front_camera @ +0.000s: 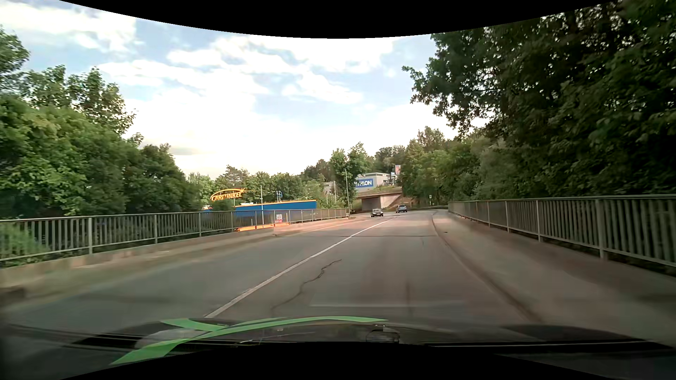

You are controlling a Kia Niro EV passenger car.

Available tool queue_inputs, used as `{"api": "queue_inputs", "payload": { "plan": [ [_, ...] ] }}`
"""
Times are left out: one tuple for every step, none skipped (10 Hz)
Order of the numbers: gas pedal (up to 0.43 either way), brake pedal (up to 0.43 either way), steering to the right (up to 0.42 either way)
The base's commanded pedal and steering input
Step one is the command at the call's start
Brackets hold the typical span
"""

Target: Follow the waypoints while adhering to traffic rules and regulations

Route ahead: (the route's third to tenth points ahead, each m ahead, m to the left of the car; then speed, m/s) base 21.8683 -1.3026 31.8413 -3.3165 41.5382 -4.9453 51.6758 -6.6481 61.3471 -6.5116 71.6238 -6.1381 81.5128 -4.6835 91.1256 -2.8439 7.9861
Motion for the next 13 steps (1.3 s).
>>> {"api": "queue_inputs", "payload": {
  "plan": [
    [0.220, 0.000, 0.051],
    [0.220, 0.000, 0.051],
    [0.220, 0.000, 0.051],
    [0.220, 0.000, 0.051],
    [0.220, 0.000, 0.051],
    [0.220, 0.000, 0.051],
    [0.220, 0.000, 0.051],
    [0.220, 0.000, 0.051],
    [0.220, 0.000, 0.051],
    [0.209, 0.000, 0.051],
    [0.209, 0.000, 0.050],
    [0.209, 0.000, 0.047],
    [0.209, 0.000, 0.046]
  ]
}}
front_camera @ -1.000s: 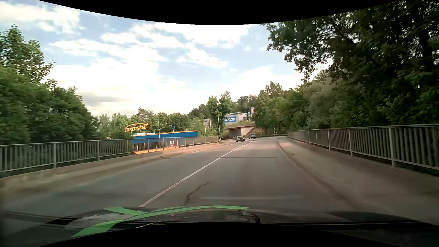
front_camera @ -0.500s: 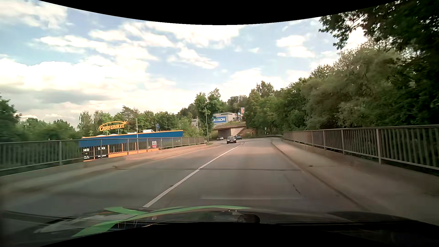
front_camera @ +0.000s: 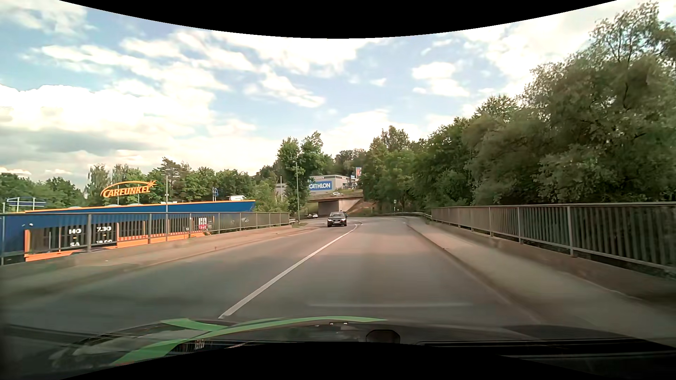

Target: Follow the waypoints while adhering to traffic rules and regulations

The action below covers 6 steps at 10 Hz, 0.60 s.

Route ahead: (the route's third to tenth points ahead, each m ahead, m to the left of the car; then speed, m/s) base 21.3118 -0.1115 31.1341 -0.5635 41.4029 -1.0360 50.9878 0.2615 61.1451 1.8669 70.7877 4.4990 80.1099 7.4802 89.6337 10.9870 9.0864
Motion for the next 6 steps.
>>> {"api": "queue_inputs", "payload": {
  "plan": [
    [0.197, 0.000, 0.045],
    [0.197, 0.000, 0.044],
    [0.197, 0.000, 0.042],
    [0.197, 0.000, 0.039],
    [0.110, 0.000, 0.032],
    [0.110, 0.000, 0.030]
  ]
}}
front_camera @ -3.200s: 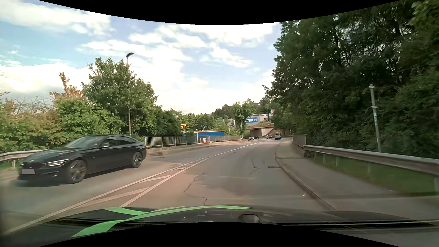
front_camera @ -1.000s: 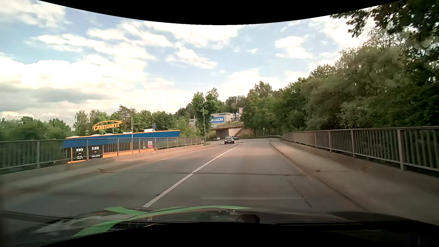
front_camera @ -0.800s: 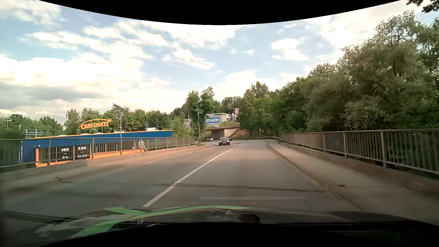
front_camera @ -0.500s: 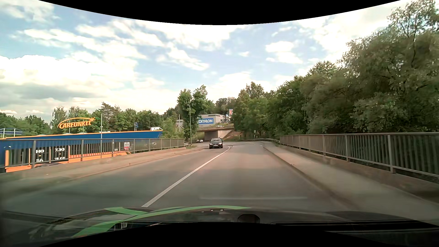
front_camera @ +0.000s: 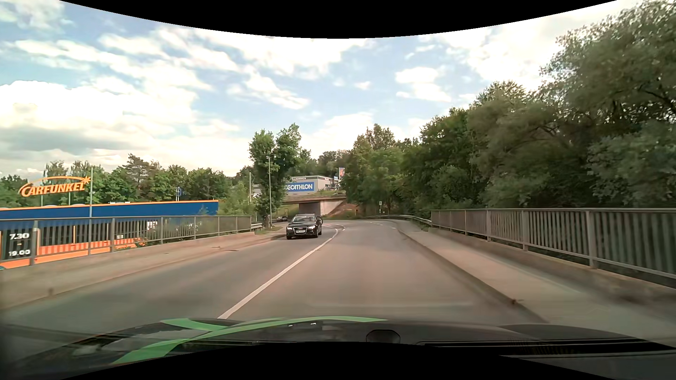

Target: Follow the waypoints while adhering to traffic rules and regulations

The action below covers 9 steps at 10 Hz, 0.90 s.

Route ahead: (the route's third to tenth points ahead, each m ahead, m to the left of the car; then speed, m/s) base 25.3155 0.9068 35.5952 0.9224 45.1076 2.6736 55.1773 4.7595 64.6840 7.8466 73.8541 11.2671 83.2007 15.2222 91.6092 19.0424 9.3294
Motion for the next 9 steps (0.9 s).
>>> {"api": "queue_inputs", "payload": {
  "plan": [
    [0.110, 0.000, 0.030],
    [0.110, 0.000, 0.030],
    [0.110, 0.000, 0.026],
    [0.118, 0.000, 0.021],
    [0.138, 0.000, 0.017],
    [0.150, 0.000, 0.017],
    [0.150, 0.000, 0.016],
    [0.150, 0.000, 0.016],
    [0.150, 0.000, 0.015]
  ]
}}
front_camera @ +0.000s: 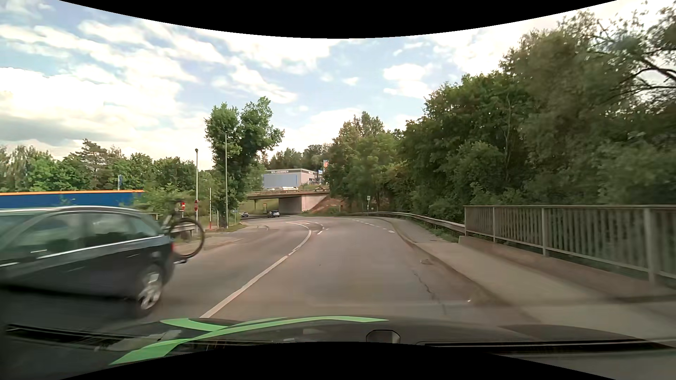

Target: Follow the waypoints while adhering to traffic rules and regulations

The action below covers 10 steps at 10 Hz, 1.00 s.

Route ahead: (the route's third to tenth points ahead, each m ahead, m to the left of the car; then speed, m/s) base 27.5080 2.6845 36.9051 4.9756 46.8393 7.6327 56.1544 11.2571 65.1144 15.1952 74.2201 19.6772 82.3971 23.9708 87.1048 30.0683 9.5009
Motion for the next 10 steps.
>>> {"api": "queue_inputs", "payload": {
  "plan": [
    [0.150, 0.000, 0.015],
    [0.150, 0.000, 0.013],
    [0.150, 0.000, 0.011],
    [0.138, 0.000, 0.009],
    [0.138, 0.000, 0.006],
    [0.138, 0.000, 0.005],
    [0.118, 0.000, 0.002],
    [0.118, 0.000, 0.002],
    [0.118, 0.000, 0.002],
    [0.118, 0.000, 0.001]
  ]
}}
